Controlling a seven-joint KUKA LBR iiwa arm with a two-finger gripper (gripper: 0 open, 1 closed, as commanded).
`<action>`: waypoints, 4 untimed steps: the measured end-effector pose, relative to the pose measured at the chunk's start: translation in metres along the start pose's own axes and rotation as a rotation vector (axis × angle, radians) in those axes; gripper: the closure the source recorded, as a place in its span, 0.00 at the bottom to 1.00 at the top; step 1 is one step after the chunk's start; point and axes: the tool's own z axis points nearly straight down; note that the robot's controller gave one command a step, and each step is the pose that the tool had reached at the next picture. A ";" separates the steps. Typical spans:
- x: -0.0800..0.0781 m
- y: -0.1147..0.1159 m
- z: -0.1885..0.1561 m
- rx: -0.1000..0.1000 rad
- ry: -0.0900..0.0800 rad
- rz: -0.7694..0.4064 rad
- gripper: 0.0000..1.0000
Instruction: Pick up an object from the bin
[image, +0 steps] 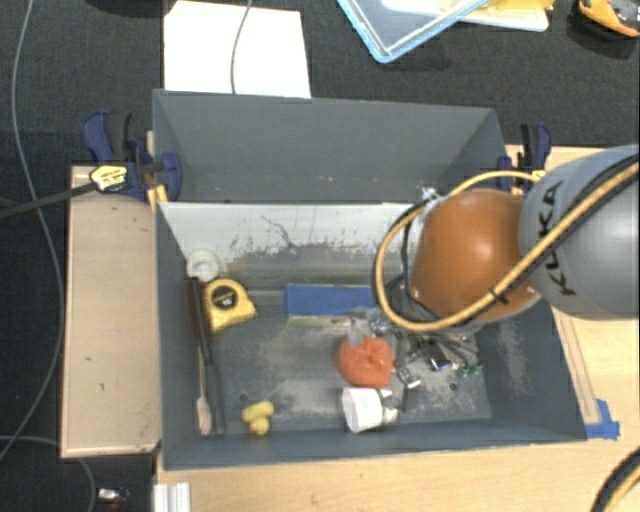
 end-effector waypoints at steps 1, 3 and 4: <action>0.000 0.001 0.014 0.000 0.002 0.310 0.00; -0.042 -0.066 0.074 -0.003 -0.012 0.241 0.00; -0.047 -0.065 0.087 0.002 -0.009 0.351 1.00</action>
Offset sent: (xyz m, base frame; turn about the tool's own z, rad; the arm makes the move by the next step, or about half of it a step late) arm 0.0297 -0.0570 -0.0744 0.2296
